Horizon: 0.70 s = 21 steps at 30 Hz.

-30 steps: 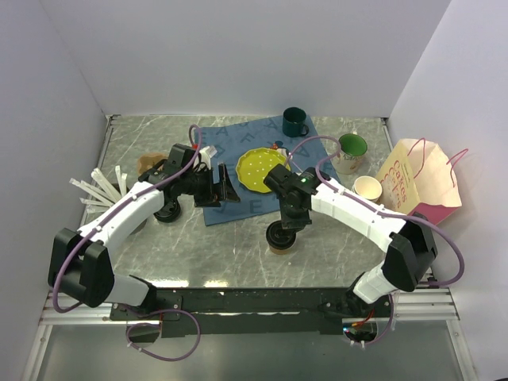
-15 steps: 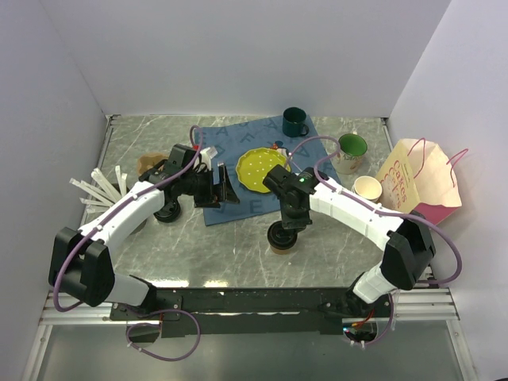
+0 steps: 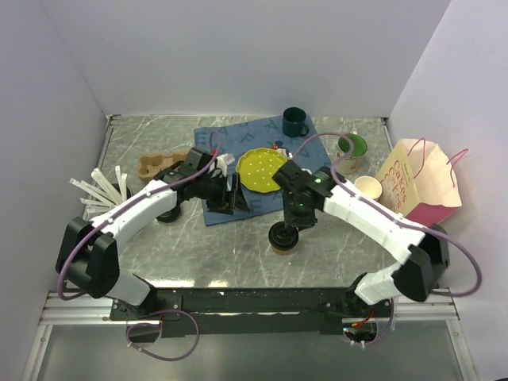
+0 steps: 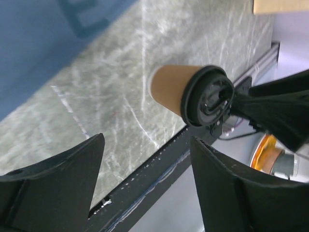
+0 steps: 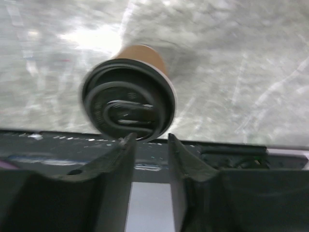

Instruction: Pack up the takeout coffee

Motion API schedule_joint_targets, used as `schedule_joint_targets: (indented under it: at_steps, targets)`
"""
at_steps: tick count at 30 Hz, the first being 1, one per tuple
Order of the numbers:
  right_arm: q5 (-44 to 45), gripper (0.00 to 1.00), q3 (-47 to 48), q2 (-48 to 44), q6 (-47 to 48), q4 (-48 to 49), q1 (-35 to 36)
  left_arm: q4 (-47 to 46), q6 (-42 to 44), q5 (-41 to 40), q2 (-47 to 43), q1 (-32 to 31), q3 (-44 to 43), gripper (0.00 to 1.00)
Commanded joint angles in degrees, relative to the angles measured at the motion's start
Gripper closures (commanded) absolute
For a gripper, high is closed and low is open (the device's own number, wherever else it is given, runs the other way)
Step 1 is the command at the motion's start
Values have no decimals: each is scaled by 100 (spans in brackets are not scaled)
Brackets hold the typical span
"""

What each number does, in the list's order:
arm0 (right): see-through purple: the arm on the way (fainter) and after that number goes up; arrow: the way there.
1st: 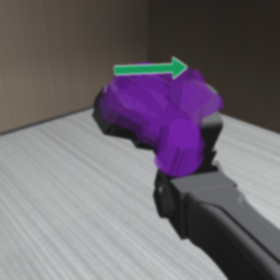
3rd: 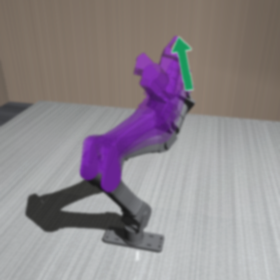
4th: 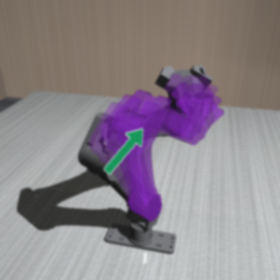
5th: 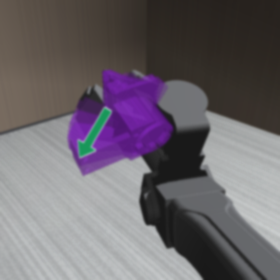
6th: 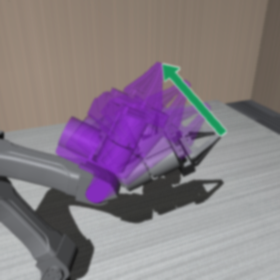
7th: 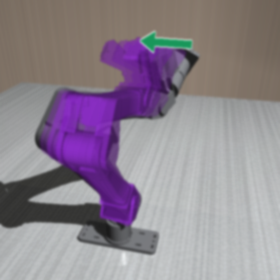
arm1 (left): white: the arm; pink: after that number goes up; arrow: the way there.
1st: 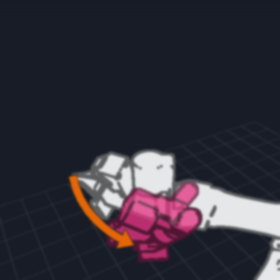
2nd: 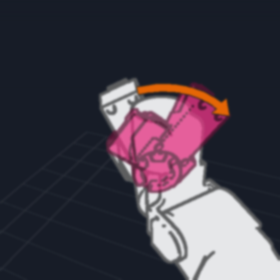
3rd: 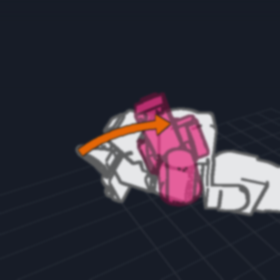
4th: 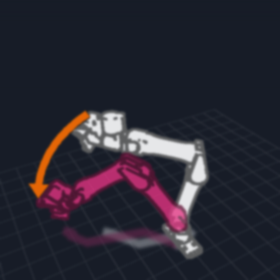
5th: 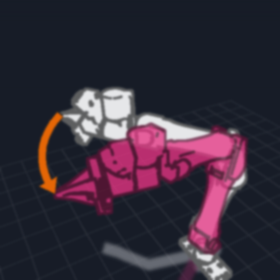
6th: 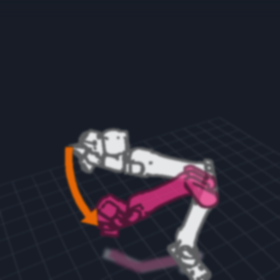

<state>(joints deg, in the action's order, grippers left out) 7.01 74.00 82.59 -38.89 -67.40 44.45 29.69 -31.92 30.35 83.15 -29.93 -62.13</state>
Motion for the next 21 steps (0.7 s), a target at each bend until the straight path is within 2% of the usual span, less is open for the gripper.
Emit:
schedule_joint_targets:
  at_steps: [1, 7, 11, 21]
  targets:
    - [-662, 57, -402, -769, 399, 673, -496, -376, 2, 365, 148, -293, -177, 24]
    - [-1788, 60, -1352, -1508, 979, 1509, -1323, -833, -139, 560, 535, -671, -142, 30]
    - [-2308, 59, -1721, -1710, 1226, 1730, -1570, -1062, -113, 621, 780, -900, -177, 27]
    - [-2371, 53, -1985, -2009, 1209, 1783, -1711, -1422, 2, 665, 1115, -1339, -300, 16]
